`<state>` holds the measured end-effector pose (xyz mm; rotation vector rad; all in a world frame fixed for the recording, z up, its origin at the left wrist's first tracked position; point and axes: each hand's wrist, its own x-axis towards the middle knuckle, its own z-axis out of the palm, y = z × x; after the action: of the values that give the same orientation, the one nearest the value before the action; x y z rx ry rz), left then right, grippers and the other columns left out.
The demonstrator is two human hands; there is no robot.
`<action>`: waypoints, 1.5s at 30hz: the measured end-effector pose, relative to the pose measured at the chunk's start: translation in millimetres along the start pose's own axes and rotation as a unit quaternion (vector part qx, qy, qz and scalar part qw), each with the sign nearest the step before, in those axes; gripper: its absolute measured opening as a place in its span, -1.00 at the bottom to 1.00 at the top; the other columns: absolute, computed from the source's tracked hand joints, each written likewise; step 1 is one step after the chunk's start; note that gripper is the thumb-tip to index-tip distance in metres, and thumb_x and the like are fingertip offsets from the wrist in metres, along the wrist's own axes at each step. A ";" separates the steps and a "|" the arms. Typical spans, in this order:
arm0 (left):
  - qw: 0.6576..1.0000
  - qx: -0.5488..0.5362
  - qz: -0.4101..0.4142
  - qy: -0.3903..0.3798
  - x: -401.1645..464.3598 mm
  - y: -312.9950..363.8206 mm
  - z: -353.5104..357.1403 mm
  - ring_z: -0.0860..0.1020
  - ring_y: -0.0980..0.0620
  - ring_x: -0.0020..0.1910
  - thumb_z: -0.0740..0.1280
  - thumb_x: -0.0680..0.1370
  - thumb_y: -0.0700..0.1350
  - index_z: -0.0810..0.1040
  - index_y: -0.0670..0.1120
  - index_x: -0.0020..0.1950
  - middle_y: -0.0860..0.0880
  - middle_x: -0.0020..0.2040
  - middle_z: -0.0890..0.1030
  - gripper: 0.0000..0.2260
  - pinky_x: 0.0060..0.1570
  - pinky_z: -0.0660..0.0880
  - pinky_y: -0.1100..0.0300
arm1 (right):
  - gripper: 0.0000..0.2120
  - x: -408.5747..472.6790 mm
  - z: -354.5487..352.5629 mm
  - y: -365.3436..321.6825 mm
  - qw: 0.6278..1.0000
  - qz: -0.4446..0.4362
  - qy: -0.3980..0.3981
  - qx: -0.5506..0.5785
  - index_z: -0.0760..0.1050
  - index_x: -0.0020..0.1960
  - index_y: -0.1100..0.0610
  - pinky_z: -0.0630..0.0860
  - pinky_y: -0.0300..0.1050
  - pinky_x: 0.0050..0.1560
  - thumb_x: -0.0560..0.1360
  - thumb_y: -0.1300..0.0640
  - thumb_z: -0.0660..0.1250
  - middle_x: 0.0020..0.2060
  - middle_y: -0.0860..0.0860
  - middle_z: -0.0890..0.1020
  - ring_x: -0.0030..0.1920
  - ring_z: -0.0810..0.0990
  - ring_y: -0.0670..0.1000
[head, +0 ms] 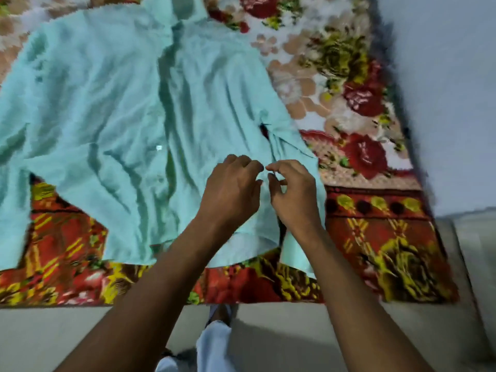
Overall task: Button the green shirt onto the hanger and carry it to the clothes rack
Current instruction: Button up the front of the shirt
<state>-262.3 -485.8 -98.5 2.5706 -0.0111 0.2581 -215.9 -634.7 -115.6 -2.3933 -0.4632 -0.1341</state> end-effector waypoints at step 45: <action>0.926 -0.334 -0.139 -0.108 -95.7 90.0 110.8 0.64 0.14 -0.12 0.29 0.60 -0.22 0.71 -0.02 0.13 0.09 -0.04 0.73 -0.76 -0.14 0.56 0.11 | -0.94 -177.0 -49.8 61.4 0.966 0.252 0.050 0.015 0.55 0.07 0.15 0.44 -0.47 -0.07 0.61 0.23 0.35 -0.03 -0.04 0.59 -0.05 0.55 -0.15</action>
<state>-341.5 -624.9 -160.9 1.8754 0.1560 -0.1248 -357.0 -761.9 -153.9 -2.3822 0.1967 -0.0181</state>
